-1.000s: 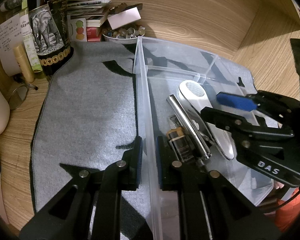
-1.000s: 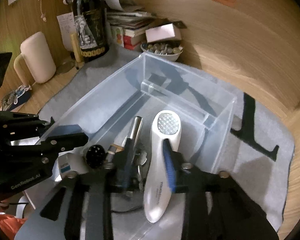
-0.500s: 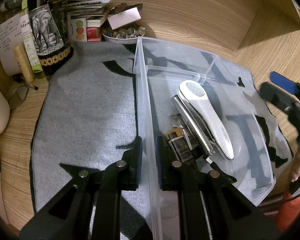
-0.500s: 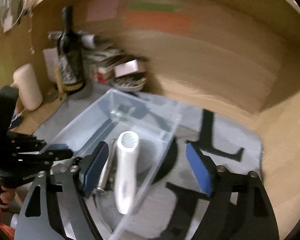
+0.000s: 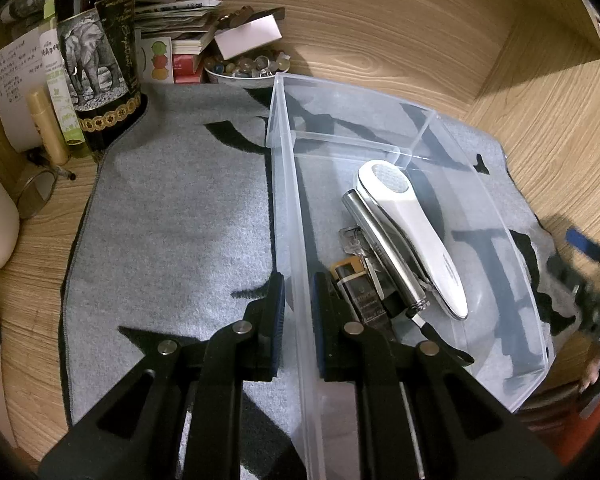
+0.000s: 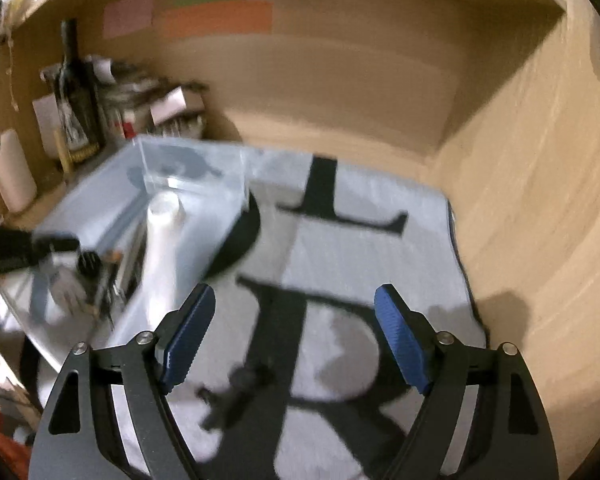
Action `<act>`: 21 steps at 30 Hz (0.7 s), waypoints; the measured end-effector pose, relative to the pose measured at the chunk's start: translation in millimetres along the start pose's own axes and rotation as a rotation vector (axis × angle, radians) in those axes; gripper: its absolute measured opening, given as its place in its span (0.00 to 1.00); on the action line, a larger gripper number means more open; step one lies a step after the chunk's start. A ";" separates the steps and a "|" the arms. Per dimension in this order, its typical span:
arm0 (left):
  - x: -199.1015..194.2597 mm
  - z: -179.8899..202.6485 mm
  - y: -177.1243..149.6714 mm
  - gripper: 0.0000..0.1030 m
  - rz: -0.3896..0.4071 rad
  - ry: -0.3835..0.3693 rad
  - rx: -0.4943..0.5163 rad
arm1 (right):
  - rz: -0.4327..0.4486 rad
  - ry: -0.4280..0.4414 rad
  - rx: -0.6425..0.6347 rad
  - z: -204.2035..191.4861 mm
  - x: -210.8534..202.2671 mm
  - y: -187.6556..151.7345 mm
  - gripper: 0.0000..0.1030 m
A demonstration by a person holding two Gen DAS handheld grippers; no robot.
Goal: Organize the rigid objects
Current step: 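Move the right gripper to the small black round-headed piece and grasp it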
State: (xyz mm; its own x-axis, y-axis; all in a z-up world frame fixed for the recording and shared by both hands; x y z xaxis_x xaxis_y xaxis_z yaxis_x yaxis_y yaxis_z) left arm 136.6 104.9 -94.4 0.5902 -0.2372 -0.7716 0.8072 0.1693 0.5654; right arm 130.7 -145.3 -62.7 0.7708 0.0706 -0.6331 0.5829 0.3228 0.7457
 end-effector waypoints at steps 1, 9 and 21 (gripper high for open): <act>0.0 0.0 0.0 0.11 0.000 0.000 0.001 | -0.015 0.002 0.000 0.0 1.5 -5.6 0.78; 0.0 -0.3 -0.2 0.11 0.000 0.001 0.002 | -0.112 0.082 0.072 -9.1 8.2 -37.0 0.78; -0.4 0.3 -0.4 0.11 0.003 0.002 0.003 | -0.182 0.116 0.068 -26.3 26.3 -60.0 0.39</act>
Point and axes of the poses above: each gripper's, at about its wrist camera, not at the fingertips, and x roughly the way its jaws point, z to its right, y to its top, the point moved 1 cm from there along x, roughly the way its jaws point, and after that the axes turned 7 degrees about -y, right-handed, at the moved point
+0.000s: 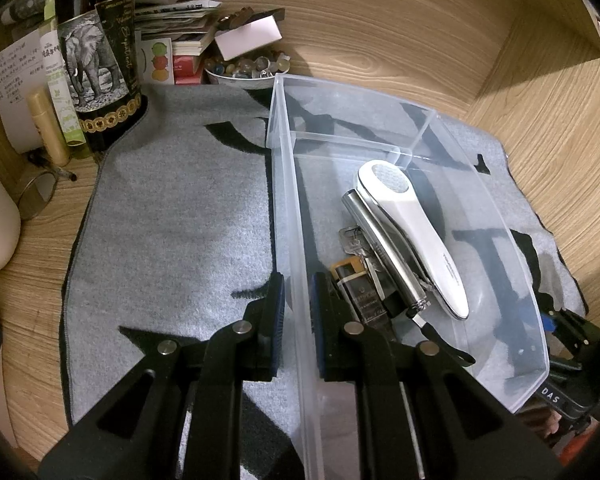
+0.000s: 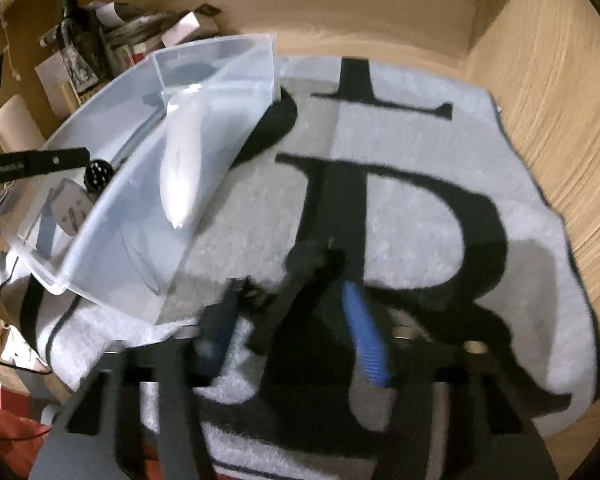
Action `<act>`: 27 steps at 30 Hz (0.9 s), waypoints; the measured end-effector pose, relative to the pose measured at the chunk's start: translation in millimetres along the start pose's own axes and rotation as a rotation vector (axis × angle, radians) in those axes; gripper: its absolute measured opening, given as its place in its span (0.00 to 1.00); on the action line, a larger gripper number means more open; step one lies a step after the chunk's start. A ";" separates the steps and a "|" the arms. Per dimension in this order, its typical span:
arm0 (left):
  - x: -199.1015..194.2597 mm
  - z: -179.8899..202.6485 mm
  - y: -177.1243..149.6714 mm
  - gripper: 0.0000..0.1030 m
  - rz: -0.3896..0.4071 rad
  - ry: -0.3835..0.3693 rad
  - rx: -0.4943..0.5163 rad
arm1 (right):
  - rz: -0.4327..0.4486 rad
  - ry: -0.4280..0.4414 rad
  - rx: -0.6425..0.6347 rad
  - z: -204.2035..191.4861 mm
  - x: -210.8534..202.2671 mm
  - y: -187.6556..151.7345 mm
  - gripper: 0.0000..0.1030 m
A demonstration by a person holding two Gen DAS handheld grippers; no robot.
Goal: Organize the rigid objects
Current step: 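Move the right gripper to the small black round-headed piece and grasp it, then carry the black piece into the box and release it while the left gripper holds the box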
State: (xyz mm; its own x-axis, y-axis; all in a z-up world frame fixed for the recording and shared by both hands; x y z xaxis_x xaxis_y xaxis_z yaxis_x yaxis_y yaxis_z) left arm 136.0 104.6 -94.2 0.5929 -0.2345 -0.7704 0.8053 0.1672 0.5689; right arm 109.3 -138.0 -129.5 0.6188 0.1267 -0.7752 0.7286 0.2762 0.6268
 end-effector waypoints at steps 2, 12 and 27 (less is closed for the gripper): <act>-0.4 -0.1 0.0 0.11 0.001 0.000 0.000 | 0.012 -0.008 -0.006 0.6 -2.5 1.0 0.28; -0.6 -0.6 -0.4 0.11 0.002 -0.003 -0.004 | 0.079 -0.019 0.021 9.8 -16.9 20.4 0.22; -0.9 -0.7 -0.8 0.11 0.003 -0.006 -0.006 | 0.295 -0.008 -0.010 -0.6 -57.2 84.0 0.22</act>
Point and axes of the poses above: each gripper's, at about its wrist camera, not at the fingertips, and x roughly the way its jaws point, z to its right, y to its top, the point moved 1 cm from there along x, roughly the way its jaws point, and after that the axes turned 7 degrees about -y, right-handed, at the moved point
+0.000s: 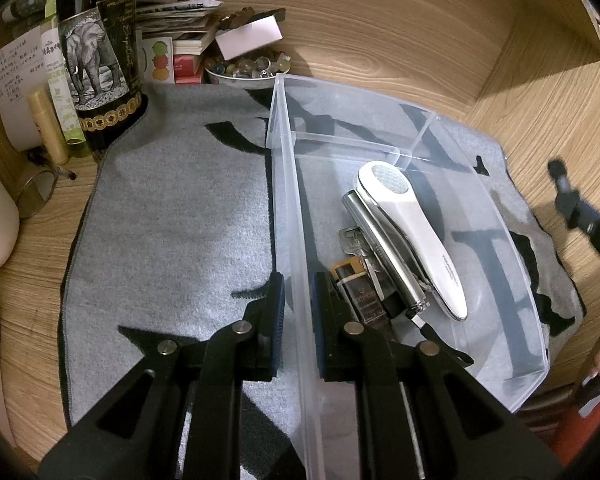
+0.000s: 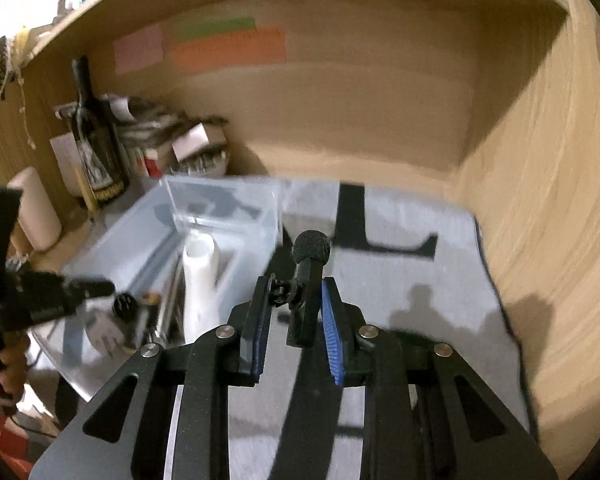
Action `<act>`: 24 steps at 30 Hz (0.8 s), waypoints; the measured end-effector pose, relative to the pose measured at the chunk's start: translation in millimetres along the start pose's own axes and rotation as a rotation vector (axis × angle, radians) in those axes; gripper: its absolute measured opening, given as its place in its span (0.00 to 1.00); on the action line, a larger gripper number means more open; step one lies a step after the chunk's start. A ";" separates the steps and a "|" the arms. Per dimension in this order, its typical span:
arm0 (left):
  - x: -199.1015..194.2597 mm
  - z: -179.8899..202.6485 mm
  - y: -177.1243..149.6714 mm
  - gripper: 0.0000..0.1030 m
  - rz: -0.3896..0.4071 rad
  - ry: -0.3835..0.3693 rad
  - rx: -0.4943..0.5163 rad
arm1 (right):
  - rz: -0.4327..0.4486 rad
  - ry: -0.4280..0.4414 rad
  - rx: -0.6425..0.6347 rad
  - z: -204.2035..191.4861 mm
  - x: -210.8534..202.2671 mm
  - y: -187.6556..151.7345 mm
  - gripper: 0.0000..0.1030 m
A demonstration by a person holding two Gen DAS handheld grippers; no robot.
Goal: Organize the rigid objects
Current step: 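Carry the black piece into the box and release it while the left gripper holds the box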
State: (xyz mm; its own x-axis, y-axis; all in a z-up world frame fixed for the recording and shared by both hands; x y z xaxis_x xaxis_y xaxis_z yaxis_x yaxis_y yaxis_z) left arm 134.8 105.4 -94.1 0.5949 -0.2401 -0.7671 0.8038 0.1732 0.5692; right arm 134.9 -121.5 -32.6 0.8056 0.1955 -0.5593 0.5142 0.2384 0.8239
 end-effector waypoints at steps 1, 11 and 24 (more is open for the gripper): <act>0.0 0.0 0.0 0.12 0.000 0.000 0.000 | 0.014 0.002 -0.004 -1.7 -1.5 4.7 0.22; 0.0 -0.1 0.1 0.11 0.001 0.002 0.002 | 0.098 0.057 -0.073 -28.6 -4.5 38.2 0.22; -0.5 -1.2 -0.1 0.11 0.000 0.000 0.001 | -0.024 0.155 -0.217 -77.6 38.9 29.3 0.22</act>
Point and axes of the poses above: each gripper's, at about its wrist camera, not at the fingertips, and x roughly the way its jaws point, z to its right, y to its top, the point moved 1 cm from there along x, roughly the way its jaws point, and after that the axes turned 7 degrees about -y, right-handed, at the moved point
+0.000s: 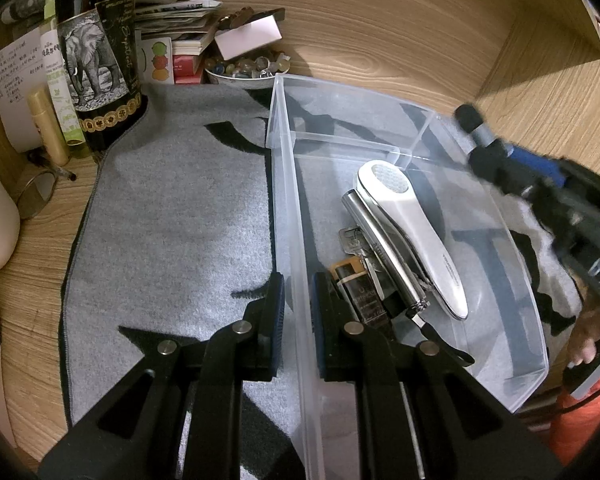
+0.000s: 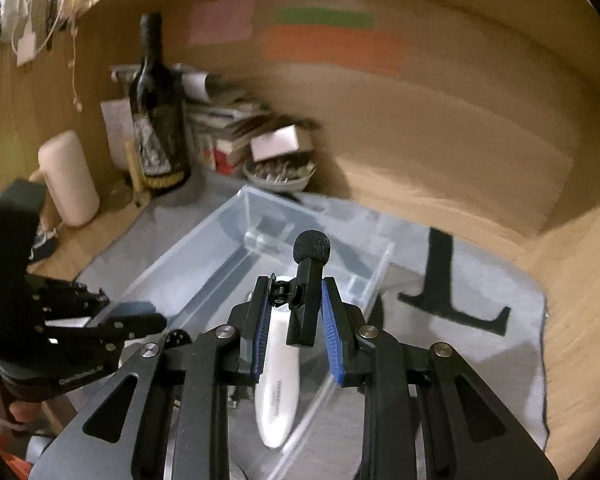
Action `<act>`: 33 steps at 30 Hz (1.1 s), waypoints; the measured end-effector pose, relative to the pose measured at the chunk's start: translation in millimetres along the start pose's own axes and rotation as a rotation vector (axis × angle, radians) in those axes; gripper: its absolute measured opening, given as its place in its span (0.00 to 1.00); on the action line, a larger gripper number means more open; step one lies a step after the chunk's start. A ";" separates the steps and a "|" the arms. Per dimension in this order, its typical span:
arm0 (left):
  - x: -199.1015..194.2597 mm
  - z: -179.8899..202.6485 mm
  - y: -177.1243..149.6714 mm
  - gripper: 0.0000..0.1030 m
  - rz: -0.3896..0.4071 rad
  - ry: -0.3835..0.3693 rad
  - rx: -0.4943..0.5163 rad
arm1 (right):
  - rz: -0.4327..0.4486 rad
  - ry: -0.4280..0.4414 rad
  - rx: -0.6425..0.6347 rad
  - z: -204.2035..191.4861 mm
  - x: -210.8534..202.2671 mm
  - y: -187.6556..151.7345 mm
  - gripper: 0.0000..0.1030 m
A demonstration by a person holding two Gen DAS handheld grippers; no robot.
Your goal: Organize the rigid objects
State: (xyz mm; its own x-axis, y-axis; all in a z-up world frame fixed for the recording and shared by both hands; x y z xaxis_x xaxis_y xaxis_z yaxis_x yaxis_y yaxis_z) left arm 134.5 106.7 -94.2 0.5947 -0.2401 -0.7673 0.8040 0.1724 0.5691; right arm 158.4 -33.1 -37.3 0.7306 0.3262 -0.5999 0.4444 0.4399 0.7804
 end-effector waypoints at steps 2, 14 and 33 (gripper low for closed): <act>0.0 -0.2 0.0 0.11 0.000 0.001 0.000 | -0.028 0.012 -0.024 -5.8 8.2 -2.9 0.22; 0.0 -0.6 0.4 0.11 -0.002 -0.002 0.000 | -0.153 0.044 -0.097 -19.7 30.3 -16.3 0.24; -18.8 -2.9 10.7 0.53 0.058 0.109 -0.006 | -0.006 0.029 0.002 2.0 -13.3 -16.6 0.78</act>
State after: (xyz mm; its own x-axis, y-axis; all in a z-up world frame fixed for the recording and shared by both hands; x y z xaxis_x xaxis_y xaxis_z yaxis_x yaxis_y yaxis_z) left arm 132.0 115.9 -74.6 0.6370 -0.1246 -0.7607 0.7679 0.1889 0.6121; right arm 142.4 -46.3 -42.0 0.7128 0.3475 -0.6092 0.4495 0.4404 0.7771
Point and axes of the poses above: each gripper's, at about its wrist camera, not at the fingertips, and x roughly the way its jaws point, z to its right, y to its top, the point moved 1 cm from there along x, roughly the way its jaws point, and after that the axes turned 7 degrees about -y, right-handed, at the moved point
